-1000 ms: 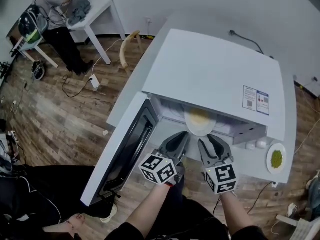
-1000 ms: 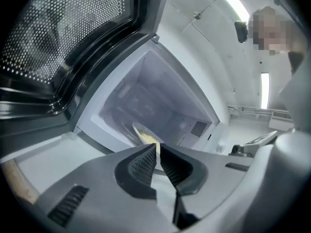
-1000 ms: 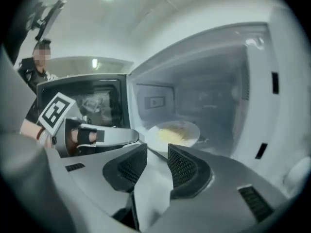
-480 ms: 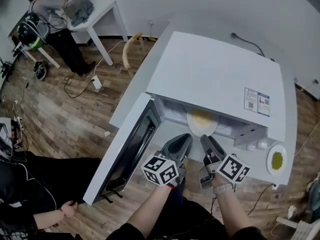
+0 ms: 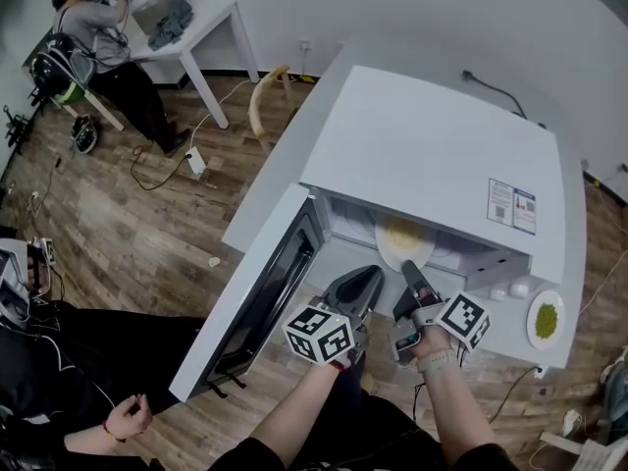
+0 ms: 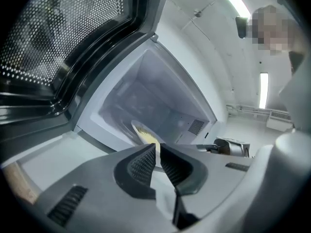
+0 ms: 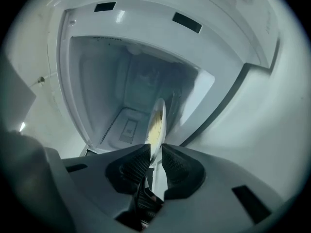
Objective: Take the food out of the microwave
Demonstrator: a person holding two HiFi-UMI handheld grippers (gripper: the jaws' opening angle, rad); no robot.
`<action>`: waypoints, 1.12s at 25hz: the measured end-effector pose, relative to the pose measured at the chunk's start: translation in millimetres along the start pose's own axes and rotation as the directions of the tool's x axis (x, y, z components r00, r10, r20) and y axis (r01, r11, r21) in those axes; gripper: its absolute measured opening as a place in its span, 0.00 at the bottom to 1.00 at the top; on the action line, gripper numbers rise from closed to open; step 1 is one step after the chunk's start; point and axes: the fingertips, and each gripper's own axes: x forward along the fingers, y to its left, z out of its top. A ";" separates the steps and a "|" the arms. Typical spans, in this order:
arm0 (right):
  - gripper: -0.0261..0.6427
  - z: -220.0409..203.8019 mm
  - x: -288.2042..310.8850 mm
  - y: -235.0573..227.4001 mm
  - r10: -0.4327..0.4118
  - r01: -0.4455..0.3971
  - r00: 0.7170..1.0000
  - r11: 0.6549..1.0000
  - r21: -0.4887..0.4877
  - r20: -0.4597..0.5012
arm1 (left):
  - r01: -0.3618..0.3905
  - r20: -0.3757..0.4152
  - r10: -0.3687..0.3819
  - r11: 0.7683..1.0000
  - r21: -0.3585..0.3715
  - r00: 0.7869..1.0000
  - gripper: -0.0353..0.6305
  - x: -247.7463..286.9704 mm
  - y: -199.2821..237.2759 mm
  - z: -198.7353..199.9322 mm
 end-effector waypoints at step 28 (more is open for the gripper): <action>0.14 -23.2 -30.0 7.4 0.114 -0.113 0.993 0.993 0.017 -0.038 | 0.102 0.004 -0.105 0.951 -0.293 0.994 0.27 -2.7 -14.7 -19.3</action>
